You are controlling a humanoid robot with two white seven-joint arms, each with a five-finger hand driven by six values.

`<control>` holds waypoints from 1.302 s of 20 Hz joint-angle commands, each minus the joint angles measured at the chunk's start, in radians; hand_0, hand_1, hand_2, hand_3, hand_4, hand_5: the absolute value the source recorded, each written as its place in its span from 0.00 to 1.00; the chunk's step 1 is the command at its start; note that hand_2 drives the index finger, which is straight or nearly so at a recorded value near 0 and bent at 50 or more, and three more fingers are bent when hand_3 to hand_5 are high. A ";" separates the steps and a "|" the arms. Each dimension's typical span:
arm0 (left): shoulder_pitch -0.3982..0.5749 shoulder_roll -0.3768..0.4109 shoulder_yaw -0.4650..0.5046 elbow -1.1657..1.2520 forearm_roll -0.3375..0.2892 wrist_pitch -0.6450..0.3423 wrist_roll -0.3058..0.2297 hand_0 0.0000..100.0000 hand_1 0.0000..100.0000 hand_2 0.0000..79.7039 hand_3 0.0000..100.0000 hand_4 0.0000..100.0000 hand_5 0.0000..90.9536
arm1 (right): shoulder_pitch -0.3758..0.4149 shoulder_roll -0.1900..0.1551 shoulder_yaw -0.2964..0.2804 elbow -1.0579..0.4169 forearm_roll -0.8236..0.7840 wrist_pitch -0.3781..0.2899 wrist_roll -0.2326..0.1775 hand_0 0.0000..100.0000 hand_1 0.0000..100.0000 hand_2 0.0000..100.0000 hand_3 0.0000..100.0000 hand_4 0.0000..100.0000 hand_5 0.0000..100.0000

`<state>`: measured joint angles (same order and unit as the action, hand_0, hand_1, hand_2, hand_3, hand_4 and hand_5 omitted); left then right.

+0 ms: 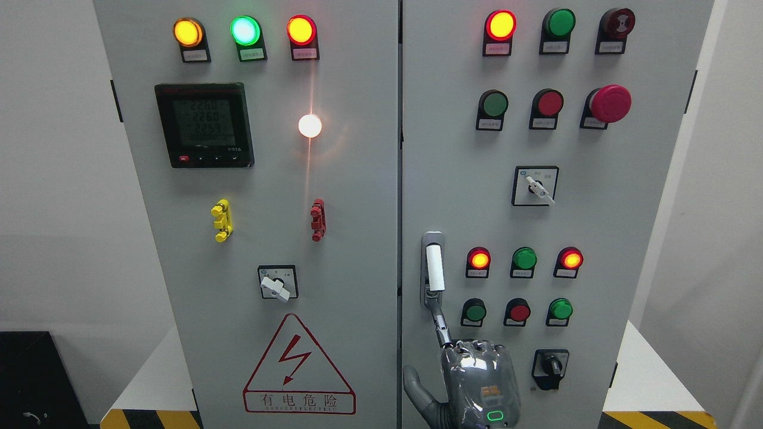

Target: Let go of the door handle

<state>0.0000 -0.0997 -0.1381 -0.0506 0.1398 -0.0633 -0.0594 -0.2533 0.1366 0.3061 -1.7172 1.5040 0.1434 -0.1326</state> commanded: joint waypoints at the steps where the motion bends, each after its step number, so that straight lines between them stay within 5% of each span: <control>1: 0.018 0.000 0.000 0.000 0.000 0.000 0.000 0.12 0.56 0.00 0.00 0.00 0.00 | -0.001 0.000 0.004 -0.016 -0.001 -0.002 -0.001 0.40 0.27 0.00 1.00 0.98 1.00; 12: 0.018 0.000 0.000 0.000 0.000 0.000 0.000 0.12 0.56 0.00 0.00 0.00 0.00 | -0.001 0.000 0.002 -0.038 -0.004 -0.004 -0.001 0.40 0.28 0.06 0.98 0.94 1.00; 18: 0.018 0.000 0.000 0.000 0.000 0.000 0.000 0.12 0.56 0.00 0.00 0.00 0.00 | -0.001 0.000 0.002 -0.053 -0.007 -0.008 0.004 0.44 0.30 0.07 0.76 0.79 0.82; 26: 0.018 0.000 0.000 0.000 0.000 0.000 0.001 0.12 0.56 0.00 0.00 0.00 0.00 | 0.000 0.000 0.001 -0.090 -0.008 -0.015 0.010 0.51 0.32 0.19 0.68 0.73 0.68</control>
<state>0.0000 -0.0997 -0.1381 -0.0506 0.1395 -0.0634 -0.0594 -0.2546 0.1362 0.3078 -1.7688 1.4975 0.1322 -0.1261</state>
